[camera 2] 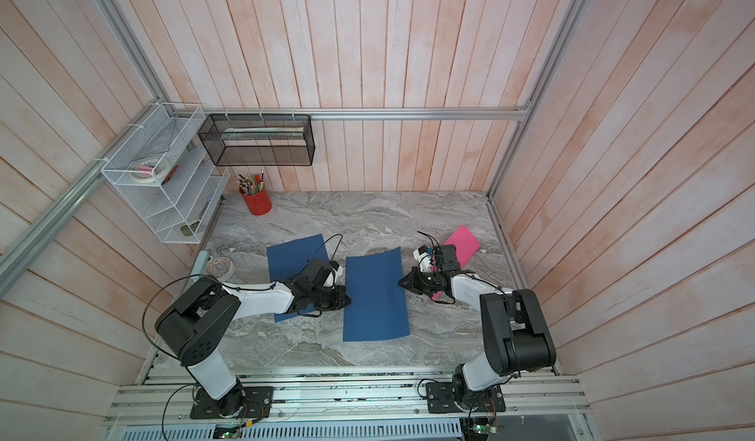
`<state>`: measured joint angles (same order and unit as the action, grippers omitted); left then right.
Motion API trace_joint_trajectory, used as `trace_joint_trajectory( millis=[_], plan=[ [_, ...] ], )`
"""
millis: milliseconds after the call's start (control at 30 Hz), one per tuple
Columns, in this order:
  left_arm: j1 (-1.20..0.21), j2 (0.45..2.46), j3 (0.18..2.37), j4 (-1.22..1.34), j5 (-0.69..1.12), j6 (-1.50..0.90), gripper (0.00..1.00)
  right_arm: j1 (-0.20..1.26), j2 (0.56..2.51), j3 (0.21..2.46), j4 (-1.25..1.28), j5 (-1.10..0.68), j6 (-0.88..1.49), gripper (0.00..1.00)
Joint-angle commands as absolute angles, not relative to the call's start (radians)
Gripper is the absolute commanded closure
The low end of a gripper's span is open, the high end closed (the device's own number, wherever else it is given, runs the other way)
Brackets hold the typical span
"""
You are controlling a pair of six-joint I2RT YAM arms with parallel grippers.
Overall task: Fold the rectangular paper in half along the long edge
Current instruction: Fold the paper at the center of the board.
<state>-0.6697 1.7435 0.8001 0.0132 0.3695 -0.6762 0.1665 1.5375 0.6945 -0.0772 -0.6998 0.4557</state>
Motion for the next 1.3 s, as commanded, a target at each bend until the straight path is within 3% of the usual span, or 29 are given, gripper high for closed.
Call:
trace_joint_trajectory(
  millis=[0, 533, 967, 1267],
  plan=[
    [-0.67, 1.724, 0.79, -0.039, 0.333, -0.657, 1.0, 0.159, 1.554, 0.716, -0.101, -0.692, 0.433, 1.0],
    [-0.678, 1.779, 0.767, 0.043, 0.377, -0.698, 1.0, 0.219, 1.526, 0.729, -0.025, -0.763, 0.536, 1.0],
    [-0.686, 1.804, 0.761, 0.076, 0.388, -0.713, 1.0, 0.383, 1.638, 0.754, 0.271, -0.803, 0.771, 1.0],
    [-0.686, 1.804, 0.755, 0.077, 0.384, -0.717, 1.0, 0.47, 1.76, 0.826, 0.308, -0.777, 0.795, 1.0]
  ],
)
